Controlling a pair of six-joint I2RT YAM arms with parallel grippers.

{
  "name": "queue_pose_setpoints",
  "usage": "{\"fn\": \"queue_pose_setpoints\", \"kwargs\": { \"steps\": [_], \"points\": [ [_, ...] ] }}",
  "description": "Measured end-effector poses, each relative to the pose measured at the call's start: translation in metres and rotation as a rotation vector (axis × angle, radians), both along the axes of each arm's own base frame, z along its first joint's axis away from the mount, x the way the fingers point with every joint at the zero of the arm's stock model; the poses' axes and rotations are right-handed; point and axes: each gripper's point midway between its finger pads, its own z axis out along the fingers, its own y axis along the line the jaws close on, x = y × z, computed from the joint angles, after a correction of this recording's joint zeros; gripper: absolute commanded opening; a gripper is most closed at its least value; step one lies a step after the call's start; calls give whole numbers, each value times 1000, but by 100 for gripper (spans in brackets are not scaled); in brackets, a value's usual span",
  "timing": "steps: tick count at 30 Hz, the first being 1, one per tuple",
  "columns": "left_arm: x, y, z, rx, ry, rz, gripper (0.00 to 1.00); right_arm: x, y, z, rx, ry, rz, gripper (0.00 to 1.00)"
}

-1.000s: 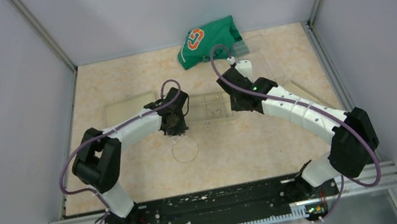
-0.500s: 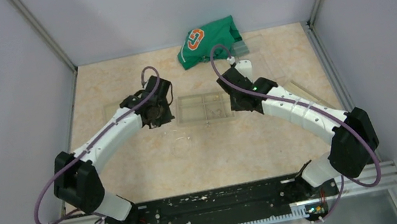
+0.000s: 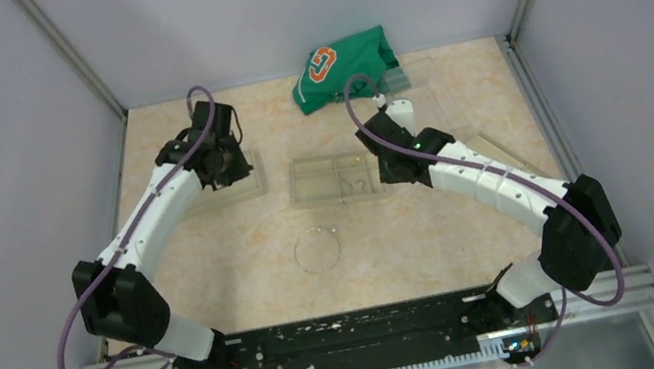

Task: Organize the mixed jewelry

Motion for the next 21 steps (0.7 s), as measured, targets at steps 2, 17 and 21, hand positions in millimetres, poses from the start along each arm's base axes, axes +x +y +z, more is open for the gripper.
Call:
{"fn": "queue_pose_setpoints", "kwargs": {
  "steps": [2, 17, 21],
  "points": [
    [-13, -13, -18, -6, 43, -49, 34, 0, 0, 0, 0, 1, 0, 27],
    [-105, -89, -81, -23, 213, -169, 45, -11, -17, -17, -30, 50, -24, 27],
    [-114, -115, -93, -5, 238, -131, 46, -12, -22, -7, -12, 25, -35, 28]
  ]
}}
